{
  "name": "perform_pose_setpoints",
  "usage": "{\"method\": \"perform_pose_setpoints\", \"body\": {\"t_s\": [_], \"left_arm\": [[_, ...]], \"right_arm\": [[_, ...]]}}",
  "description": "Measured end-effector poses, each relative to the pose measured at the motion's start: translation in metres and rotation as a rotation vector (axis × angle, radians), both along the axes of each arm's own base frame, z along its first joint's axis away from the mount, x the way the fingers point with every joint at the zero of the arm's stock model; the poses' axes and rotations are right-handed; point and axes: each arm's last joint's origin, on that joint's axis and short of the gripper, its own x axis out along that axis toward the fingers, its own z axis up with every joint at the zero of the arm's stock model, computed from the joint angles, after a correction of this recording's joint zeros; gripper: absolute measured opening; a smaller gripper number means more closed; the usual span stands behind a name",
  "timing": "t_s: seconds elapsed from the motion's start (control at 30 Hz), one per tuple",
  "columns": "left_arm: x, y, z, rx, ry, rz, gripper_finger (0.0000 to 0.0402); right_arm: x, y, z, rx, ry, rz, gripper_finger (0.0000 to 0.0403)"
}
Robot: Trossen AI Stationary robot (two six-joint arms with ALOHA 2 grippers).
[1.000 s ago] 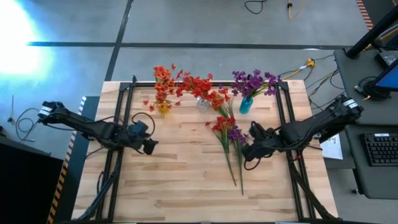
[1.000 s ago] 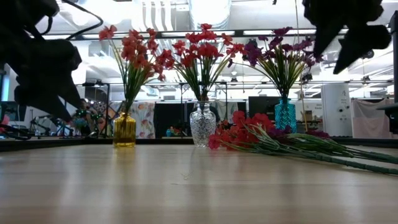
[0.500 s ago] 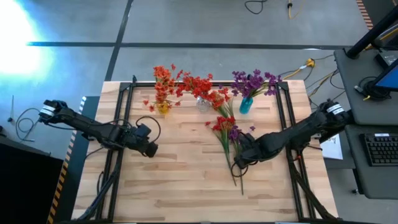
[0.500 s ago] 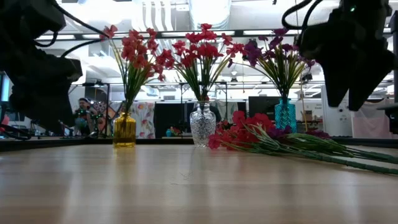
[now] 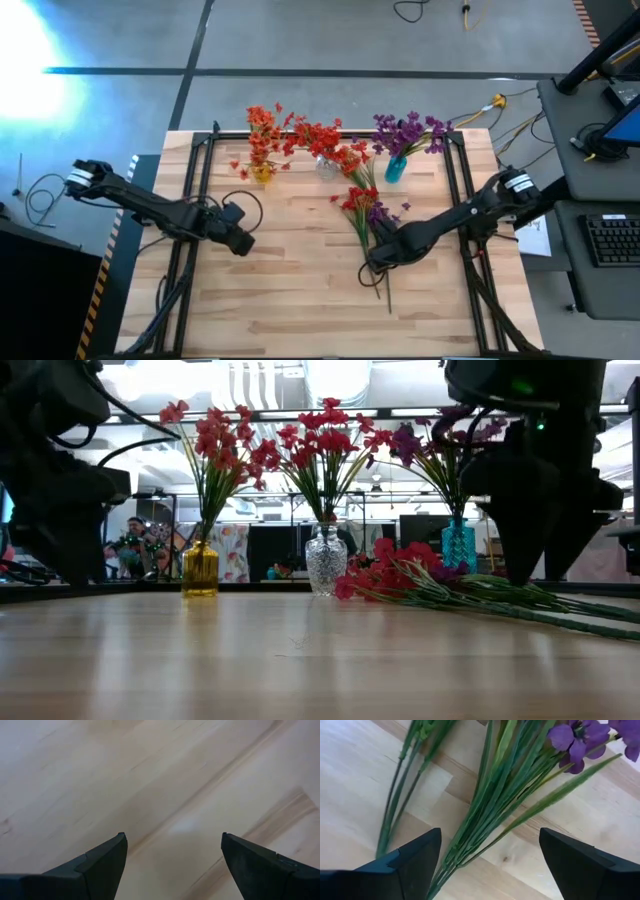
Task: Sort flowers into vase by color
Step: Put the purple flowers into the blue vase
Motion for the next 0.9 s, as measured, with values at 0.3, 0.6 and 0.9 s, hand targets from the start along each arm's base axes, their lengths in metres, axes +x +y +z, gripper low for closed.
{"method": "perform_pose_setpoints", "body": {"t_s": [0.3,0.6,0.9], "left_arm": [[0.003,-0.001,-0.009,0.015,0.064,0.019,0.0309],[0.005,-0.002,-0.017,0.028,0.113,0.033,0.0309],[0.007,-0.002,-0.021,0.043,0.145,0.038,0.0309]], "right_arm": [[0.004,0.0,-0.012,-0.007,0.018,0.001,0.0275],[0.004,0.0,-0.022,-0.007,0.047,0.021,0.0169],[0.0,0.002,-0.024,0.085,0.094,0.097,0.0059]]}}
